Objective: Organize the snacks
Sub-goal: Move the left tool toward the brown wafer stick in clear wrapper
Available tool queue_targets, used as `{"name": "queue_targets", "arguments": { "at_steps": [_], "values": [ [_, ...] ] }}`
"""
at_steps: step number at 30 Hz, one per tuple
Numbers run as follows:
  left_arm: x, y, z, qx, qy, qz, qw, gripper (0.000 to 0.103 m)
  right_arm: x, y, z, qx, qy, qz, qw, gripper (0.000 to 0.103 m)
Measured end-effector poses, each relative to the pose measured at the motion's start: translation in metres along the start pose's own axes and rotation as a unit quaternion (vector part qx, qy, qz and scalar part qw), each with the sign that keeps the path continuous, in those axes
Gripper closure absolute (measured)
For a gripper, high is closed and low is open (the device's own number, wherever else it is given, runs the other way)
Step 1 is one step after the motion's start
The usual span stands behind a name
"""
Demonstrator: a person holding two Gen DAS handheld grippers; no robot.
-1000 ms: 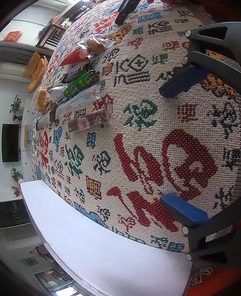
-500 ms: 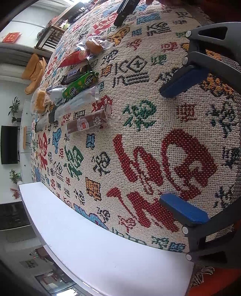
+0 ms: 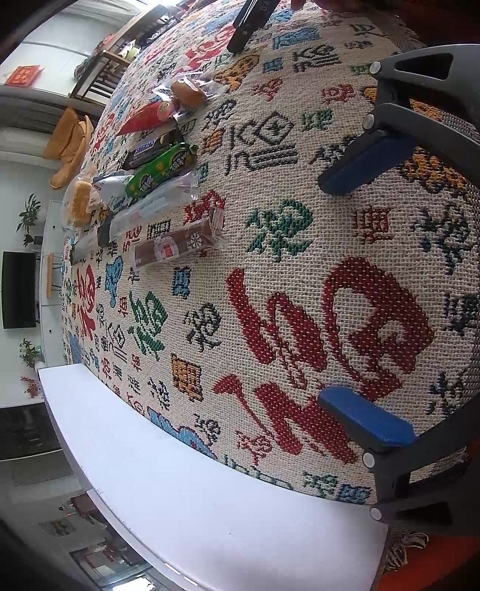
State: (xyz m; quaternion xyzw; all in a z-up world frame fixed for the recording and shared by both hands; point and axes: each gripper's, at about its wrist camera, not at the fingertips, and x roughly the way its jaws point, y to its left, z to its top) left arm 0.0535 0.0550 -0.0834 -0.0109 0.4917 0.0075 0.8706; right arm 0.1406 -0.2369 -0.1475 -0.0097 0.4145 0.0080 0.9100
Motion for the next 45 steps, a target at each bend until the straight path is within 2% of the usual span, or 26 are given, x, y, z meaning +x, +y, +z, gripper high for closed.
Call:
{"name": "queue_targets", "arguments": {
  "at_steps": [37, 40, 45],
  "values": [
    [0.0, 0.001, 0.001, -0.003, 0.0, -0.003, 1.0, 0.0, 0.0, 0.0, 0.0, 0.0, 0.0, 0.0, 1.0, 0.013],
    [0.0, 0.003, 0.005, -0.01, 0.002, -0.012, 0.9999, 0.0, 0.0, 0.0, 0.0, 0.0, 0.0, 0.0, 1.0, 0.013],
    [-0.008, 0.023, 0.027, -0.06, -0.008, -0.051, 0.9969, 0.0, 0.0, 0.0, 0.0, 0.0, 0.0, 0.0, 1.0, 0.013]
  ]
}}
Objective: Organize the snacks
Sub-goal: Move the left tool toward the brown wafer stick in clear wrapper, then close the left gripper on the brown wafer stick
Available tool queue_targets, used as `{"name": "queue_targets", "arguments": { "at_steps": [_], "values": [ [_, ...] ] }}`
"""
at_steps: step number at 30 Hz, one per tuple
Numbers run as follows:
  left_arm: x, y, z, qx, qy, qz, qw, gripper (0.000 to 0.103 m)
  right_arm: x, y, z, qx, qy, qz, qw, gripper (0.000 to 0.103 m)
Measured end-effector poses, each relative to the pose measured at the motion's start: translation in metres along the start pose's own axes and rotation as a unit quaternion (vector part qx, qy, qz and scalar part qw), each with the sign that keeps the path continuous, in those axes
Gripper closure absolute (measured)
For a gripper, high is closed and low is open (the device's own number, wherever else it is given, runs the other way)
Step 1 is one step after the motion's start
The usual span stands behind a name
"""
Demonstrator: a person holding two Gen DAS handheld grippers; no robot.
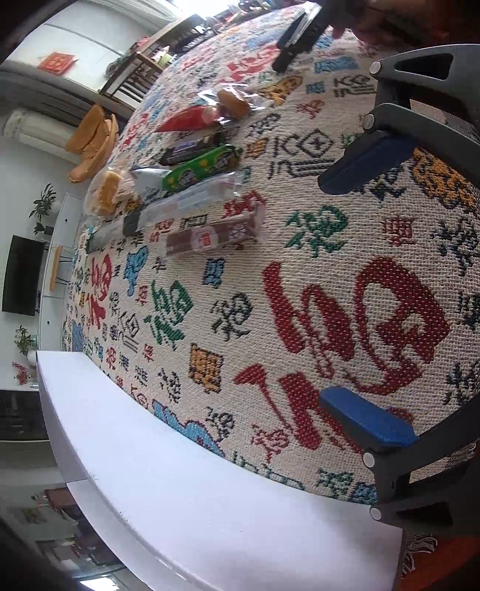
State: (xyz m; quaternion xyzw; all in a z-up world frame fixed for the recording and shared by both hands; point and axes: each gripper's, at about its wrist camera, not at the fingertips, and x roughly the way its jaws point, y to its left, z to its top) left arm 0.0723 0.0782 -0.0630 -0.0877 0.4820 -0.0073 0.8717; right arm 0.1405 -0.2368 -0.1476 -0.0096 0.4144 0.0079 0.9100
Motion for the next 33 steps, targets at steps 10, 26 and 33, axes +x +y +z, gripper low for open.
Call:
{"name": "queue_targets", "arguments": {
  "at_steps": [10, 26, 33],
  "values": [
    [0.009, -0.021, 0.057, 0.041, -0.014, -0.011, 0.999, 0.0, 0.0, 0.0, 0.0, 0.0, 0.0, 0.0, 1.0, 0.013],
    [0.071, -0.038, 0.079, 0.1, 0.02, 0.032, 0.9943, 0.048, 0.0, 0.0, 0.0, 0.0, 0.0, 0.0, 1.0, 0.013],
    [0.054, -0.025, 0.069, 0.094, 0.034, 0.007, 0.995, 0.084, 0.0, 0.0, 0.0, 0.0, 0.0, 0.0, 1.0, 0.013]
  ]
}}
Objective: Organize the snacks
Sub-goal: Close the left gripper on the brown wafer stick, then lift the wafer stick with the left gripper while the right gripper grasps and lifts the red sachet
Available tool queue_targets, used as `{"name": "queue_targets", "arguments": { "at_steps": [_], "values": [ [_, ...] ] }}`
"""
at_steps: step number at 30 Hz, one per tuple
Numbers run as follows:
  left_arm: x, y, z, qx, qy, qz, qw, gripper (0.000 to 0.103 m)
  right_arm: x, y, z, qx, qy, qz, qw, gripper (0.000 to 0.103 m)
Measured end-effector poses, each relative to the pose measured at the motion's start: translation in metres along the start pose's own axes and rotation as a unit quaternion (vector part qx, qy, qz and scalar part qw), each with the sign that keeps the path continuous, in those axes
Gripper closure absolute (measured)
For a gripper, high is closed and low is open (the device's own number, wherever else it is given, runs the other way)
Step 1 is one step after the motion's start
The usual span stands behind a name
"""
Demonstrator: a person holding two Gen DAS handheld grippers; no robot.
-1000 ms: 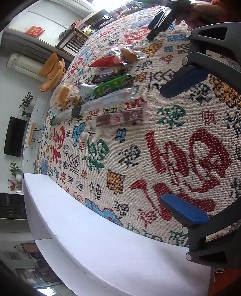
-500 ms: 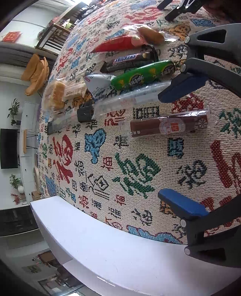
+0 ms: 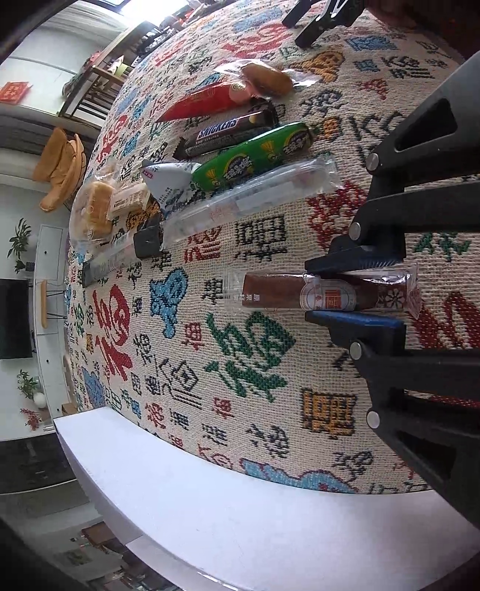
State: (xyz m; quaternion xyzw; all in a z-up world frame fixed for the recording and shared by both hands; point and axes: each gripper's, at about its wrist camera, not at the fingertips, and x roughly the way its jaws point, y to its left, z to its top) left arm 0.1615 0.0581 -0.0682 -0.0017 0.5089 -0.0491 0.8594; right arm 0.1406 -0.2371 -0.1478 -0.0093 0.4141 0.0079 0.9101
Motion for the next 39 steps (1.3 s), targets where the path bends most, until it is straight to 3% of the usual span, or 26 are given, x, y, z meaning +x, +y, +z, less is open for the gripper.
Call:
{"name": "queue_targets", "arguments": {
  "at_steps": [11, 13, 15, 17, 20, 24, 25, 26, 28, 31, 32, 34, 39],
  "values": [
    [-0.032, 0.031, -0.048, -0.045, -0.015, -0.033, 0.9983, 0.084, 0.002, -0.001, 0.006, -0.002, 0.016, 0.013, 1.0, 0.013],
    [-0.037, 0.032, -0.052, -0.048, -0.022, -0.038, 0.9979, 0.084, -0.001, -0.005, 0.013, 0.03, 0.034, 0.049, 0.998, 0.013],
    [-0.04, 0.032, -0.054, -0.053, -0.027, -0.047, 0.9971, 0.084, -0.004, -0.005, 0.027, 0.082, 0.043, 0.123, 0.988, 0.013],
    [-0.042, 0.032, -0.055, -0.056, -0.03, -0.055, 0.9965, 0.084, -0.001, 0.004, 0.052, 0.107, 0.051, 0.161, 0.98, 0.013],
    [-0.048, 0.034, -0.055, -0.06, -0.037, -0.06, 0.9957, 0.084, 0.024, 0.028, 0.098, 0.115, 0.08, 0.184, 0.973, 0.014],
    [-0.063, 0.041, -0.056, -0.076, -0.054, -0.068, 0.9933, 0.084, 0.081, 0.06, 0.136, 0.119, 0.152, 0.18, 0.965, 0.017],
    [-0.067, 0.042, -0.056, -0.078, -0.057, -0.07, 0.9928, 0.084, 0.091, 0.066, 0.138, 0.123, 0.163, 0.173, 0.964, 0.025],
    [-0.07, 0.044, -0.056, -0.08, -0.061, -0.072, 0.9924, 0.084, 0.099, 0.07, 0.141, 0.123, 0.174, 0.163, 0.963, 0.053],
    [-0.076, 0.048, -0.056, -0.082, -0.067, -0.076, 0.9915, 0.084, 0.101, 0.075, 0.145, 0.11, 0.171, 0.131, 0.97, 0.086],
    [-0.088, 0.052, -0.055, -0.087, -0.081, -0.088, 0.989, 0.085, 0.081, 0.069, 0.15, 0.131, 0.129, 0.156, 0.971, 0.087],
    [-0.092, 0.053, -0.054, -0.09, -0.087, -0.092, 0.9879, 0.085, 0.067, 0.07, 0.154, 0.117, 0.101, 0.154, 0.976, 0.087],
    [-0.102, 0.056, -0.05, -0.096, -0.1, -0.105, 0.9848, 0.097, 0.037, 0.073, 0.164, 0.085, 0.048, 0.144, 0.985, 0.087],
    [-0.125, 0.068, -0.039, -0.111, -0.135, -0.117, 0.9776, 0.101, -0.025, 0.103, 0.187, 0.022, -0.027, 0.167, 0.985, 0.087]
  ]
}}
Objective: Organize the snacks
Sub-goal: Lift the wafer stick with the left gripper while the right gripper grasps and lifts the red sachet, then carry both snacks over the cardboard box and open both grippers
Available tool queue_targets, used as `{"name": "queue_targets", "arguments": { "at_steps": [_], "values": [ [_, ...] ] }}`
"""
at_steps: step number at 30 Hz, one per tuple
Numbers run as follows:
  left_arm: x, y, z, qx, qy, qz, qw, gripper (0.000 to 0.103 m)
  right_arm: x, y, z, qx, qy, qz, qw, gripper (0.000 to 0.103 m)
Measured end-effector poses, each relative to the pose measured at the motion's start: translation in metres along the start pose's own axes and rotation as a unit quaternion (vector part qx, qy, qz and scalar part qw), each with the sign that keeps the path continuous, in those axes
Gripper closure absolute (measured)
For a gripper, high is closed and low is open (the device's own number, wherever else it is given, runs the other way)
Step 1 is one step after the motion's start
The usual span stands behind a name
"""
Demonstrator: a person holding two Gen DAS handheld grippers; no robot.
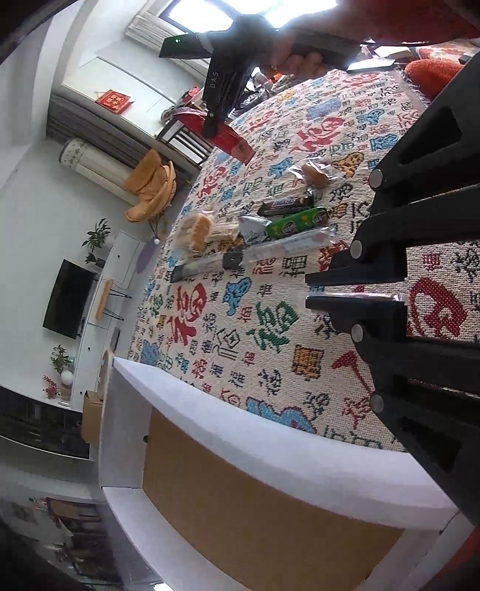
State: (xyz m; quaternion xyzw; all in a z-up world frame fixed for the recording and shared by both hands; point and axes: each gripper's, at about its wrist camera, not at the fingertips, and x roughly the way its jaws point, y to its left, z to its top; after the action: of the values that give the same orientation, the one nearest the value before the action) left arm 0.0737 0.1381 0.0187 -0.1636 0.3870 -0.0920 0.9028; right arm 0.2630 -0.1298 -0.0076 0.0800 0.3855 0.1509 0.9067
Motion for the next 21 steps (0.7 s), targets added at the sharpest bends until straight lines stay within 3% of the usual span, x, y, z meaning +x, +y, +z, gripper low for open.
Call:
{"name": "queue_targets", "arguments": {
  "at_steps": [5, 7, 8, 9, 11, 14, 16, 19, 20, 21],
  "values": [
    [-0.008, 0.009, 0.003, 0.01, 0.003, 0.001, 0.9999, 0.103, -0.034, 0.05, 0.007, -0.045, -0.029, 0.045, 0.998, 0.087],
    [-0.005, 0.007, 0.0, 0.024, 0.017, 0.002, 0.9996, 0.098, -0.041, 0.059, 0.006, -0.045, -0.034, 0.061, 0.997, 0.087],
    [-0.003, 0.006, -0.003, 0.029, 0.024, 0.001, 0.9993, 0.08, -0.044, 0.061, 0.004, -0.044, -0.037, 0.068, 0.996, 0.087],
    [0.0, 0.002, -0.007, 0.036, 0.031, -0.002, 0.9989, 0.047, -0.047, 0.063, 0.002, -0.043, -0.04, 0.073, 0.996, 0.087],
    [0.01, -0.007, -0.014, 0.049, 0.036, 0.009, 0.9981, 0.011, -0.053, 0.066, -0.003, -0.043, -0.045, 0.085, 0.994, 0.087],
    [0.04, -0.022, -0.026, 0.075, 0.067, 0.028, 0.9946, 0.014, -0.064, 0.065, -0.009, -0.039, -0.052, 0.103, 0.993, 0.087],
    [0.067, -0.032, -0.035, 0.098, 0.095, 0.054, 0.9892, 0.026, -0.071, 0.066, -0.012, -0.039, -0.058, 0.11, 0.991, 0.087],
    [0.102, -0.049, -0.053, 0.155, 0.122, 0.108, 0.9744, 0.039, -0.082, 0.067, -0.014, -0.039, -0.063, 0.121, 0.99, 0.087],
    [0.109, -0.051, -0.059, 0.168, 0.127, 0.124, 0.9697, 0.048, -0.085, 0.067, -0.014, -0.039, -0.065, 0.123, 0.99, 0.087],
    [0.106, -0.051, -0.06, 0.166, 0.108, 0.121, 0.9726, 0.066, -0.088, 0.066, -0.014, -0.04, -0.068, 0.124, 0.989, 0.087]
  ]
}}
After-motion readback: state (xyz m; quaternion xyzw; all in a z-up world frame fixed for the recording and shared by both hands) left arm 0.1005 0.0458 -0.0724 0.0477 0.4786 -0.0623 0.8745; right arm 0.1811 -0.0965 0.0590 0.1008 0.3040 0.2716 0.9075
